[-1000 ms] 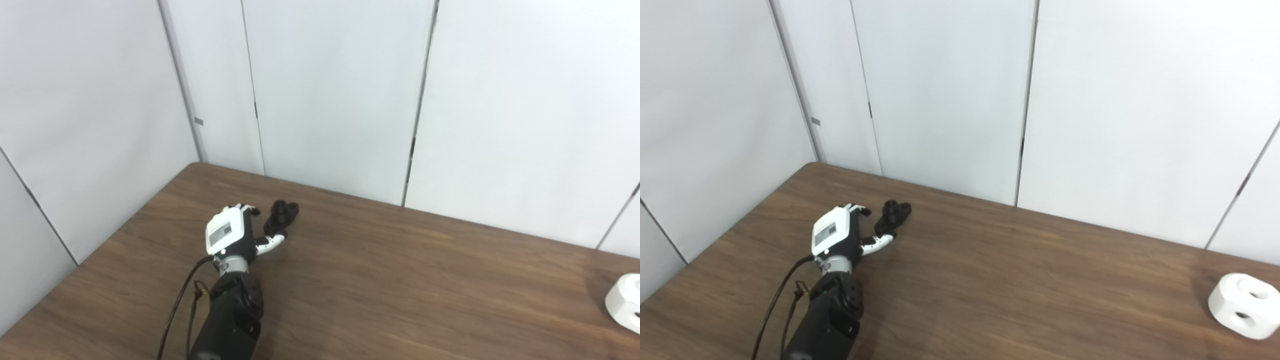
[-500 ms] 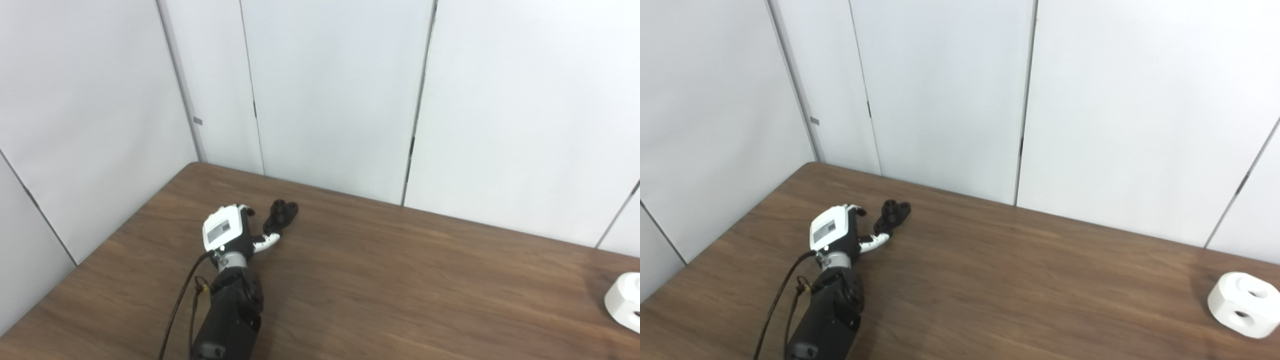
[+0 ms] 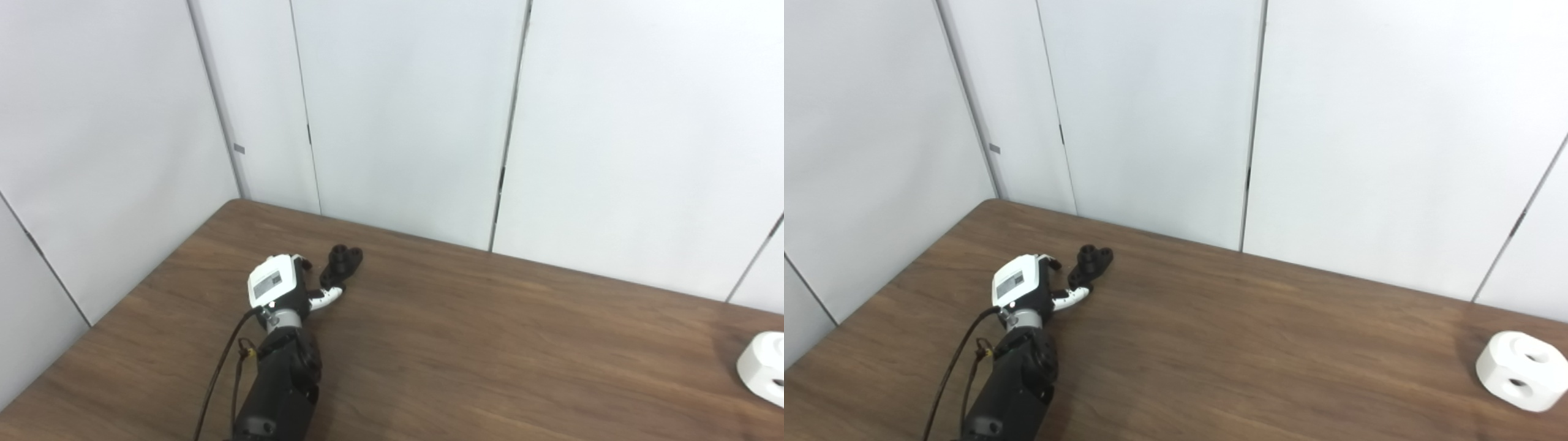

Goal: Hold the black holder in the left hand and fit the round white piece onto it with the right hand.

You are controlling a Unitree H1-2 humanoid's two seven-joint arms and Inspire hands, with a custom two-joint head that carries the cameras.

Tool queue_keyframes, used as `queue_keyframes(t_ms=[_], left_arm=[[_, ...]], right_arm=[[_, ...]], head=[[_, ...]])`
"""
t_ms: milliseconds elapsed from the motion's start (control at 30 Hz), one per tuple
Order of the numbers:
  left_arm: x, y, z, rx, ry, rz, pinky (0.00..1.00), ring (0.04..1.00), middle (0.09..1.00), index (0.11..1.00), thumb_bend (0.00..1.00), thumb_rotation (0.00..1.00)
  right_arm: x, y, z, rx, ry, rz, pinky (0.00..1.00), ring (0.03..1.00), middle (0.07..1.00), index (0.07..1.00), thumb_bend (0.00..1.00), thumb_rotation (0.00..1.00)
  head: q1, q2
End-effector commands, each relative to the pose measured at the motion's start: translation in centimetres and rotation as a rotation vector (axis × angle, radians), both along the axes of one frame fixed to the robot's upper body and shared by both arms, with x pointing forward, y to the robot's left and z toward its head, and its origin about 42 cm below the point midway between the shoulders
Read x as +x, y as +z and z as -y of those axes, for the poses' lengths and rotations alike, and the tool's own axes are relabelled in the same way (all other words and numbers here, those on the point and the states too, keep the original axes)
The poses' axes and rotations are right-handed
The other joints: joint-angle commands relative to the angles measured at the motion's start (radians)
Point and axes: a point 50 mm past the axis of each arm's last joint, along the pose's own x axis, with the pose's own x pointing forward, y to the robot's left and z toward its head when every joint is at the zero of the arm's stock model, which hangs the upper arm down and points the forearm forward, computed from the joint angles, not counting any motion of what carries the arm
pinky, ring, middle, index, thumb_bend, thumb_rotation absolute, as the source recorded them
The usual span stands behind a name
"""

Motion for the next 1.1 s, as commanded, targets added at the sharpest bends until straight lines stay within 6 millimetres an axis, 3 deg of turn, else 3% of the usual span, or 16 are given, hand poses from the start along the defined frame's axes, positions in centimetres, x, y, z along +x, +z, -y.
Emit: queue_keyframes(t_ms=[0,733,1067], left_arm=[[1.7,3.0,-0.5,0.046,-0.006,0.07,0.96,0.959,0.897,0.725,0.79,0.45],[2.9,2.6,0.4,-0.013,-0.039,0.096,0.95,0.943,0.865,0.663,0.76,0.33],[2.8,2.5,0.6,-0.006,-0.025,0.108,0.93,0.92,0.839,0.573,0.75,0.26]], right_arm=[[-1.4,-1.4,-0.5,0.03,-0.013,-0.059,1.0,1.0,0.995,0.98,0.64,1.0],[-1.6,-1.2,-0.6,0.031,-0.024,-0.055,1.0,1.0,0.983,0.981,0.61,1.0],[-1.8,-1.0,-0.4,0.031,-0.024,-0.063,1.0,1.0,0.985,0.983,0.65,1.0]], head=[[-0.002,0.001],[-0.025,0.024],[-0.012,0.027]])
